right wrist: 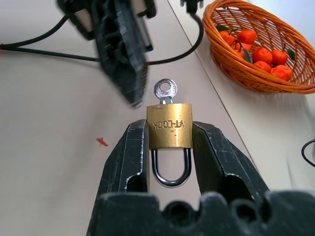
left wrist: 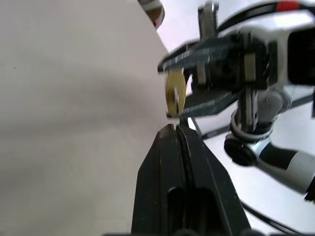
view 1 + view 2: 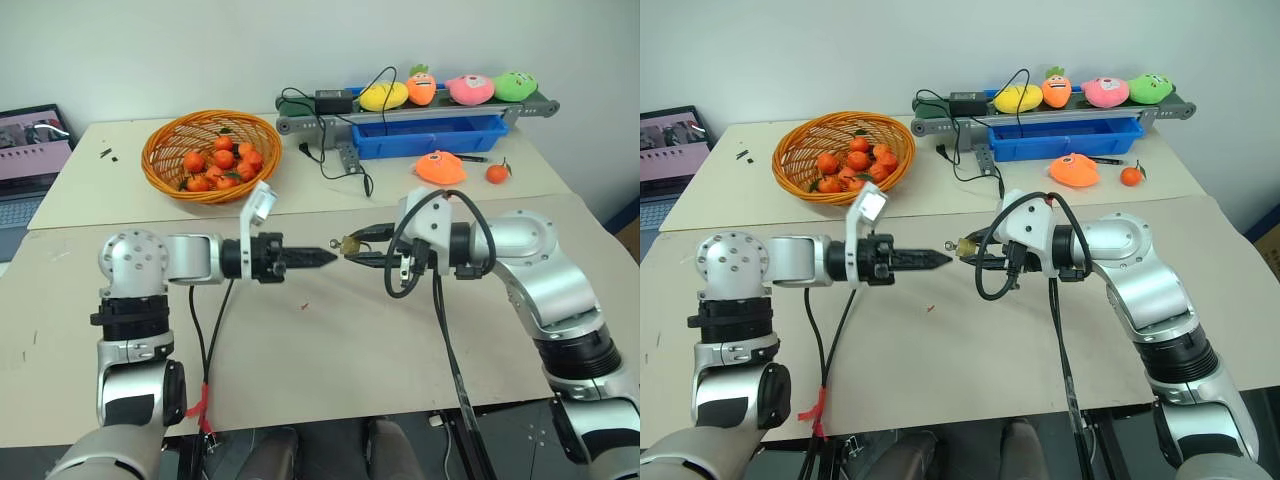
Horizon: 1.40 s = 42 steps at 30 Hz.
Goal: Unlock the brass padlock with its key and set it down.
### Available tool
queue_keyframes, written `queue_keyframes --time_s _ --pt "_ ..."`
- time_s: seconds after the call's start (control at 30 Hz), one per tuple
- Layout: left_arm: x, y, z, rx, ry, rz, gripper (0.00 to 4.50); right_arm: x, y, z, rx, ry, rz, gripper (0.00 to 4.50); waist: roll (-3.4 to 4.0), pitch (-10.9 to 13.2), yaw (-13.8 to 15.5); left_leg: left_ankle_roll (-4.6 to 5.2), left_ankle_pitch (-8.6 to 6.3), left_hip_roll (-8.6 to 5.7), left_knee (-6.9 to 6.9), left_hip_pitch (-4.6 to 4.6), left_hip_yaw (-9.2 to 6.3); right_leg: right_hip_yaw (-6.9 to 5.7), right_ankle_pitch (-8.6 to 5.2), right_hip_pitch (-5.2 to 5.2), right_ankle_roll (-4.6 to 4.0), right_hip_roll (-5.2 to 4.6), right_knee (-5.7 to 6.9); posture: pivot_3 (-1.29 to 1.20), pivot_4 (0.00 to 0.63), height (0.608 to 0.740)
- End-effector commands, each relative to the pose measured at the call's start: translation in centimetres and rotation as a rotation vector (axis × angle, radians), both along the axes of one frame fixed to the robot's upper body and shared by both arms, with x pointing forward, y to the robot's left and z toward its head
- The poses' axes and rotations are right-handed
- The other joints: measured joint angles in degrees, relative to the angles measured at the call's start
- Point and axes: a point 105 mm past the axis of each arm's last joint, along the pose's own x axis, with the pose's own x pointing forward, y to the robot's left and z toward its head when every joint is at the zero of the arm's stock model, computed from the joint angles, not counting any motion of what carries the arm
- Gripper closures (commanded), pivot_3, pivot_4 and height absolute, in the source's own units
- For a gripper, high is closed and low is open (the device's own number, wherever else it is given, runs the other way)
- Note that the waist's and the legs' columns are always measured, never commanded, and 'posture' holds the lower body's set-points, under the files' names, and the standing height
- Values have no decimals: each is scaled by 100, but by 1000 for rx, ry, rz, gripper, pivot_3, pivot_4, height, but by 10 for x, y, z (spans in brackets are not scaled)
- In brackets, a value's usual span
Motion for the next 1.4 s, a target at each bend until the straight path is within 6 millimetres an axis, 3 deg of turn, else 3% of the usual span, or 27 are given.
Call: queue_keyframes --time_s 0.03,0.3,0.47,0.67,1.17,1.4 --pt "-3 -3 10 9 -99 -35 4480 -4 4 16 18 -57 14 3600 0 0 0 0 0 0 0 0 0 0 0 0 0 0 0 0 150 740" --pt "1 0 17 -21 -113 -32 4480 -4 3 15 18 -54 12 3600 0 0 -1 0 0 0 -1 0 0 0 0 0 0 0 -2 0 150 740" --pt "11 13 29 -102 -72 30 4480 -3 2 15 15 -54 10 3600 0 0 -10 0 0 1 0 1 0 0 0 -1 0 1 0 0 150 740" --pt "16 12 28 -112 -48 58 2774 -3 3 15 16 -56 15 3600 0 0 3 1 0 -1 0 0 0 -1 0 0 0 0 -3 0 150 740" --pt "14 6 20 -104 -38 34 2774 -6 5 16 16 -62 22 3600 0 0 -5 0 0 0 0 0 0 -1 0 0 0 0 -1 0 150 740" --pt "14 3 25 -120 -43 26 2774 -6 5 16 15 -60 27 3600 0 0 -3 0 0 0 0 0 0 0 0 0 0 0 -1 0 150 740"
